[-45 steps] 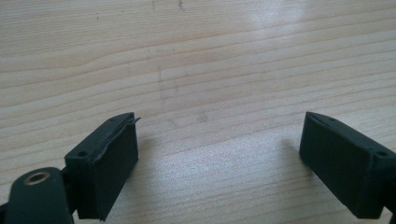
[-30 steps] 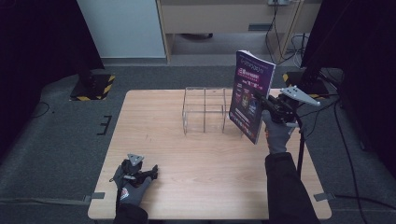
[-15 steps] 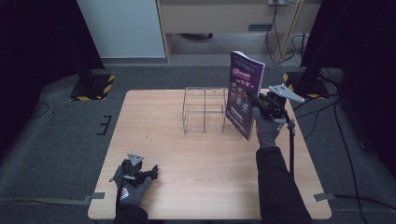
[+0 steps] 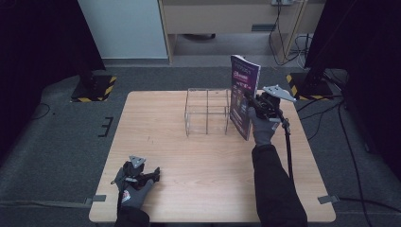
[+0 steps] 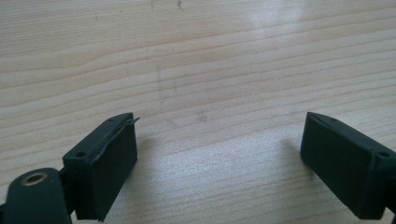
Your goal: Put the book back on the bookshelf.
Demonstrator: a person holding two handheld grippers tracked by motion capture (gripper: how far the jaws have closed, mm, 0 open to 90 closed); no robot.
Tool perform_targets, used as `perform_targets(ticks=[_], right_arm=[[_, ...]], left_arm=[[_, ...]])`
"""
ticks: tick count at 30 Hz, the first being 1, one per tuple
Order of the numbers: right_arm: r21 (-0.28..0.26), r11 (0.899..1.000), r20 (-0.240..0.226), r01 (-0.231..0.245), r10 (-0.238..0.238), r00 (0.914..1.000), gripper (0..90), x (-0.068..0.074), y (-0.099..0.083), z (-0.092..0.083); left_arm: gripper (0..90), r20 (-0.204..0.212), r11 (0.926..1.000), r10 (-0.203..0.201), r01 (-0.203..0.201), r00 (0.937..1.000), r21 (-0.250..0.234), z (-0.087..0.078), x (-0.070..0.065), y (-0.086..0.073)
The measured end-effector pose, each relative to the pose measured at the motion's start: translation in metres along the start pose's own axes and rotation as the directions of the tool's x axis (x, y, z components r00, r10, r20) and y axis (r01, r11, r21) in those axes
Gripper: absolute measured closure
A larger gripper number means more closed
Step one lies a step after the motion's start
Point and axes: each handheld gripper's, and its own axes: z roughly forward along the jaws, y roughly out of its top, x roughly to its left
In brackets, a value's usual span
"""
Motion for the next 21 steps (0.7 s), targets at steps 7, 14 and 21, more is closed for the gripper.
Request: perform_targets(ticks=[7, 14, 21], right_arm=[[-0.007, 1.000, 0.003, -0.013, 0.013, 0.9999, 83.0, -0.001, -0.011, 0.006], [-0.001, 1.000, 0.003, 0.004, -0.004, 1.0000, 82.9, 0.001, -0.017, 0.007], [0.008, 1.000, 0.003, -0.010, 0.010, 0.9999, 83.0, -0.001, -0.030, 0.006]], left_arm=[[10.0, 0.000, 1.0000, 0.000, 0.000, 1.0000, 0.000, 0.000, 0.000, 0.000], [10.0, 0.000, 1.0000, 0.000, 0.000, 1.0000, 0.000, 0.000, 0.000, 0.000], [10.0, 0.000, 1.0000, -0.001, 0.001, 1.0000, 0.000, 0.000, 0.000, 0.000]])
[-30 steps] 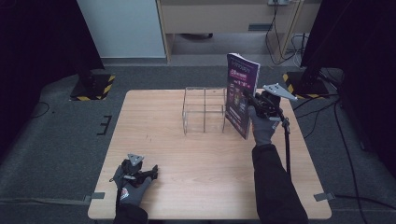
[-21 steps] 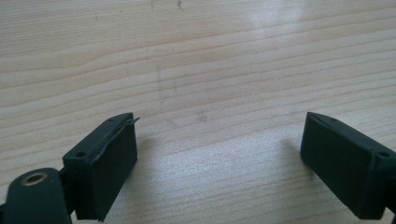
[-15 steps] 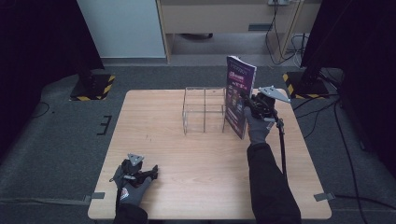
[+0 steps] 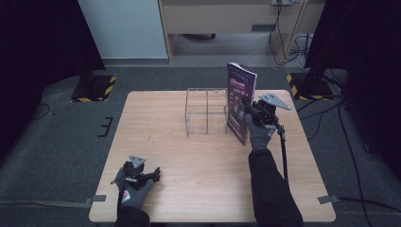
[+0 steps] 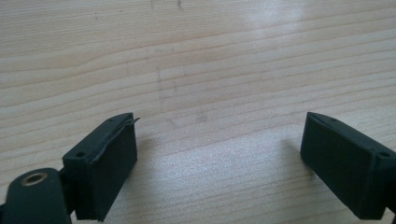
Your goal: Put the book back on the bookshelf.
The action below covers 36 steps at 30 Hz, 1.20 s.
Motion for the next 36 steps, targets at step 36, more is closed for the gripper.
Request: perform_targets(ticks=[36], right_arm=[[0.124, 0.992, -0.009, -0.013, 0.014, 0.9999, 82.3, -0.007, -0.033, -0.051]], left_arm=[[9.9, -0.001, 1.0000, 0.001, -0.001, 1.0000, 0.001, 0.000, 0.000, 0.000]])
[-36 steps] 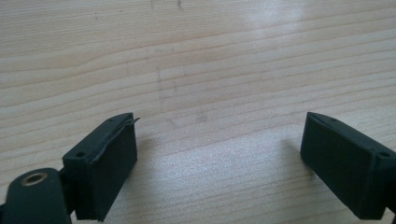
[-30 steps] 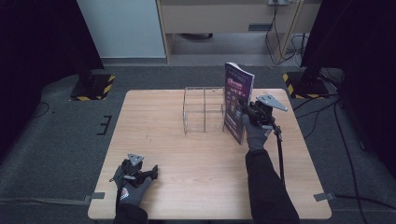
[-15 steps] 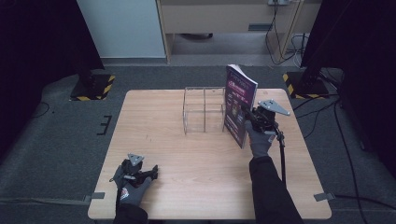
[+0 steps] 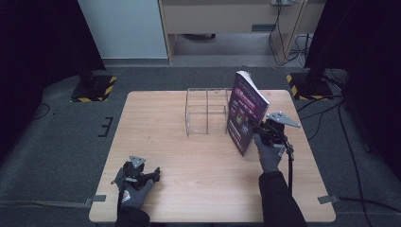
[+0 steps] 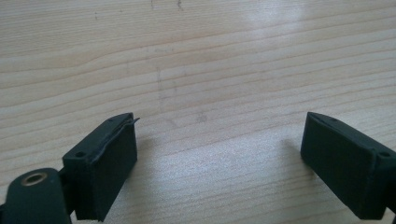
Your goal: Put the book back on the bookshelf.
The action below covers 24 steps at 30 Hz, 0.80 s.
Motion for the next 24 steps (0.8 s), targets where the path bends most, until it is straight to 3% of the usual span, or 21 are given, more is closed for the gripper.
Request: perform_targets(ticks=[15, 24], right_arm=[[0.051, 0.999, 0.017, -0.001, 0.000, 0.9998, 79.8, -0.013, -0.011, -0.016], [0.014, 1.000, 0.007, -0.006, 0.005, 1.0000, 75.7, -0.014, 0.006, -0.023]], left_arm=[[9.7, -0.002, 1.0000, 0.001, -0.001, 1.0000, 0.001, 0.000, 0.000, 0.000], [9.7, -0.002, 1.0000, 0.001, -0.001, 1.0000, 0.001, 0.000, 0.000, 0.000]])
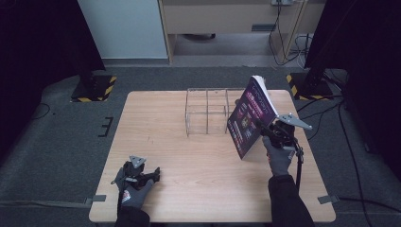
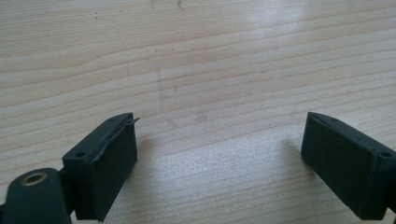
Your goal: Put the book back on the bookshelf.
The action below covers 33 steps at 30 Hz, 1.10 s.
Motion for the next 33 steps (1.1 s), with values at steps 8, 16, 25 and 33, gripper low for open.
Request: perform_targets(ticks=[8, 16, 25, 33], right_arm=[[0.031, 0.999, 0.022, -0.029, 0.028, 0.9994, 82.3, 0.000, 0.007, 0.000], [-0.013, 1.000, 0.021, 0.001, -0.001, 0.9998, 82.9, 0.007, 0.006, 0.003], [-0.054, 0.998, 0.029, 0.038, -0.036, 0.9989, 83.0, 0.017, 0.013, 0.015], [-0.069, 0.996, 0.032, 0.048, -0.046, 0.9984, 83.0, 0.018, 0.021, 0.031]], left_arm=[[9.7, 0.000, 1.0000, 0.000, 0.000, 1.0000, 0.000, 0.000, 0.000, 0.000], [9.6, 0.002, 1.0000, 0.000, 0.000, 1.0000, 0.000, 0.000, 0.000, 0.000], [9.5, 0.003, 1.0000, 0.000, 0.000, 1.0000, 0.000, 0.000, 0.000, 0.000], [9.3, 0.003, 1.0000, -0.001, 0.001, 1.0000, 0.000, 0.000, 0.000, 0.000]])
